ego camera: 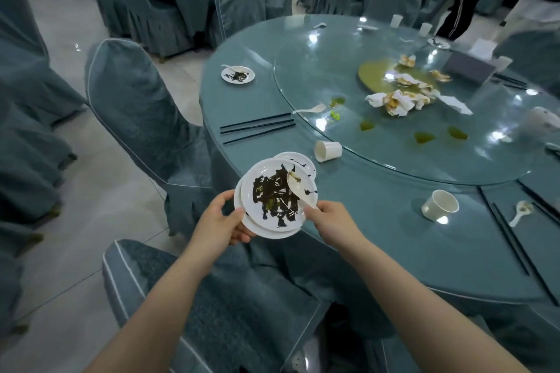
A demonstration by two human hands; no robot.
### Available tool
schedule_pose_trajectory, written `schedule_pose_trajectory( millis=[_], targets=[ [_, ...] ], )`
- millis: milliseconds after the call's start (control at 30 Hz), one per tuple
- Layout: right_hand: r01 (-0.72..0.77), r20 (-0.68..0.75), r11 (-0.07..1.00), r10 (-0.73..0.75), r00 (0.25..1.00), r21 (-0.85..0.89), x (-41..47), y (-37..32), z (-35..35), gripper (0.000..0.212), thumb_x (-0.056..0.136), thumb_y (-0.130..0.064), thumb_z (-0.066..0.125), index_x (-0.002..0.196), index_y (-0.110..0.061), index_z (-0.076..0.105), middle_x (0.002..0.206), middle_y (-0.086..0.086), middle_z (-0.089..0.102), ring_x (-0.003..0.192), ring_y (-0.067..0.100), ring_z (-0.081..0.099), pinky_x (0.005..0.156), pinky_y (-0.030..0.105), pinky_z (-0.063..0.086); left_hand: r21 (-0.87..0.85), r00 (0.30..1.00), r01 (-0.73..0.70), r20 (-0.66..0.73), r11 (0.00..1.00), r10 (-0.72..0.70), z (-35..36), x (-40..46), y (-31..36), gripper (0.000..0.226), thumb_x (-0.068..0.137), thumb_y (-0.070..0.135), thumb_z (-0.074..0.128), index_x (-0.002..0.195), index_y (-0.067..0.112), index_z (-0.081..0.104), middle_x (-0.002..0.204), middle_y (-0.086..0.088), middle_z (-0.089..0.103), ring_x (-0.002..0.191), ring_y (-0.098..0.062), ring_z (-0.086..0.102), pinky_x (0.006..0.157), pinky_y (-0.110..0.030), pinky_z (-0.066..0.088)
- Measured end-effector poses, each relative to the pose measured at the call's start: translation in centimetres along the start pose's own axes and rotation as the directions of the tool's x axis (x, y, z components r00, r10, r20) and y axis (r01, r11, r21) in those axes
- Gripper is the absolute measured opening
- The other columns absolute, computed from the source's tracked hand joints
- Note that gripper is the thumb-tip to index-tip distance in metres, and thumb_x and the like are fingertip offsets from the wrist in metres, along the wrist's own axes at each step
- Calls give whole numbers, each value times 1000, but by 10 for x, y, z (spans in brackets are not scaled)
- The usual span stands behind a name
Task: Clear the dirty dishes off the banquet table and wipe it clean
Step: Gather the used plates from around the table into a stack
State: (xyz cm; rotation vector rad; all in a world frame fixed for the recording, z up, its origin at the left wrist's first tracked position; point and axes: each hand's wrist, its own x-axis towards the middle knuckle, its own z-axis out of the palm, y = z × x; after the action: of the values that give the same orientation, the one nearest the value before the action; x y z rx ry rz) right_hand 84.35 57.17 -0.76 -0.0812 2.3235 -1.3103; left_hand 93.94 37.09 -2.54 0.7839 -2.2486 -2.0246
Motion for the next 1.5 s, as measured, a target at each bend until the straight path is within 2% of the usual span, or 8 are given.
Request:
schedule_pose_trajectory(
  millis=[400,667,800,1000,1100,1233,1367,1500],
  targets=[
    [43,106,999,-45,993,26,80,8,-9,20,81,-18,63,79,2,64,51,-9,43,42,6,30,42,19,26,59,992,108,-67,992,-104,22,56,12,41,90,18,61,122,34,39,70,-2,74,60,-18,70,51,-25,51],
    [71,66,991,-64,996,-116,186,41,-29,39,86,-29,60,49,-22,49,43,-12,40,45,5,31,46,23,26,67,958,239,-178,969,-224,80,136,6,47,90,15,61,130,29,41,65,-1,72,52,-13,66,47,-20,47],
    [104,75,980,-92,993,-171,212,48,-32,21,89,-31,55,77,-17,67,59,-6,60,59,14,51,54,28,38,86,946,288,-184,954,-268,98,162,1,48,91,18,60,133,30,40,66,-1,73,52,-12,66,45,-17,44],
    [139,67,961,-127,990,-240,232,57,-31,21,93,-32,49,106,-28,65,85,-6,70,82,22,62,64,28,43,119,930,337,-196,934,-310,114,189,-12,56,91,12,56,138,33,36,64,-1,72,52,-13,66,47,-20,48],
    [131,59,950,-119,991,-284,237,63,-31,23,94,-33,47,109,-28,64,88,0,71,84,27,62,69,34,49,195,934,344,-173,918,-313,119,191,-21,56,92,13,52,138,38,35,62,0,71,54,-15,67,58,-31,56],
    [133,54,939,-122,991,-318,242,70,-30,22,94,-34,47,107,-26,64,88,3,70,84,29,61,67,35,48,170,929,350,-187,921,-319,123,194,-28,55,92,18,52,138,43,35,64,0,71,56,-13,69,50,-21,51],
    [117,47,968,-109,993,-221,241,70,-31,18,91,-30,55,102,-25,68,82,-5,69,80,20,61,66,29,42,81,917,363,-210,928,-341,127,192,-30,51,91,13,51,123,50,37,67,2,73,60,-15,70,51,-21,47],
    [46,15,991,-44,999,-127,234,68,-34,6,85,-30,65,86,-25,67,69,-15,63,67,2,57,56,21,38,70,901,386,-245,920,-359,126,181,-33,53,89,8,55,133,31,38,63,2,72,56,-11,69,47,-17,44]
  ],
)
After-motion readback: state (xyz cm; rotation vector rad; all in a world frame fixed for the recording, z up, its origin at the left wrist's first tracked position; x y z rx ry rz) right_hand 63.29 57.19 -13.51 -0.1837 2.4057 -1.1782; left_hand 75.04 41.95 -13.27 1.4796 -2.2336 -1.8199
